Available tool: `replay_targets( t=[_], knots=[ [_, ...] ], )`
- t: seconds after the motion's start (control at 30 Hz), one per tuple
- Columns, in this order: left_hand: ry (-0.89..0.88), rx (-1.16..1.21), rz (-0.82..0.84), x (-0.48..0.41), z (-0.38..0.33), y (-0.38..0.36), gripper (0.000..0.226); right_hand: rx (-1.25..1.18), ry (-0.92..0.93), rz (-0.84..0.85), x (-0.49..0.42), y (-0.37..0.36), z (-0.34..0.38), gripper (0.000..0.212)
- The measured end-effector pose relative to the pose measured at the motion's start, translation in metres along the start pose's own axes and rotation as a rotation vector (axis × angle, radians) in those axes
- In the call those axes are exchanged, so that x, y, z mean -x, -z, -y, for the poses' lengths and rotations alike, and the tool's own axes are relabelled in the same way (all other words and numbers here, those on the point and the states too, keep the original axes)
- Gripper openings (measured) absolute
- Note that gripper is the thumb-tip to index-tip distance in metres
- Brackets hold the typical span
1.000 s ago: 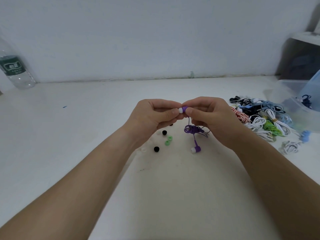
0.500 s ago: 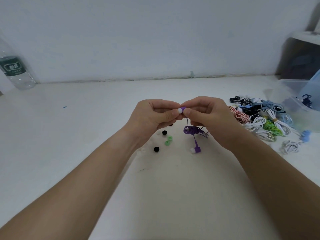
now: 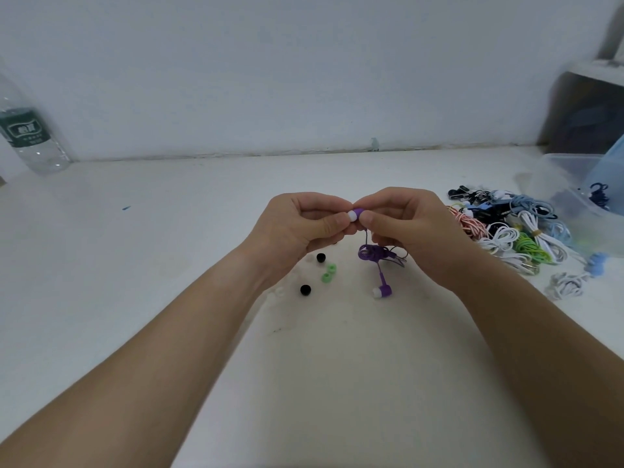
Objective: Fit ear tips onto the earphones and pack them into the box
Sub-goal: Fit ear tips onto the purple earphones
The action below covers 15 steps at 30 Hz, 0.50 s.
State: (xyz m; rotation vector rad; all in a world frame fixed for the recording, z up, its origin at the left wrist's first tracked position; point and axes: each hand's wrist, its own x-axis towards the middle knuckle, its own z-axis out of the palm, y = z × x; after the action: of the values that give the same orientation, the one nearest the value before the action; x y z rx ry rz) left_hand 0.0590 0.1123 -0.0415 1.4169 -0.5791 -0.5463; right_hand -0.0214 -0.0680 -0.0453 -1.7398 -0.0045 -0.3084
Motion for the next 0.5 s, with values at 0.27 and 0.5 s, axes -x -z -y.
replay_targets(
  t=[0.27,0.5],
  knots=[
    [-0.050,-0.090,0.053,0.001,-0.005,0.001,0.020,-0.059,-0.038,0.011,-0.002,0.003,0.001,0.009],
    [-0.214,-0.704,-0.082,0.004,0.001,-0.014,0.021,-0.070,-0.067,-0.022,-0.005,0.010,0.001,0.012]
  ],
)
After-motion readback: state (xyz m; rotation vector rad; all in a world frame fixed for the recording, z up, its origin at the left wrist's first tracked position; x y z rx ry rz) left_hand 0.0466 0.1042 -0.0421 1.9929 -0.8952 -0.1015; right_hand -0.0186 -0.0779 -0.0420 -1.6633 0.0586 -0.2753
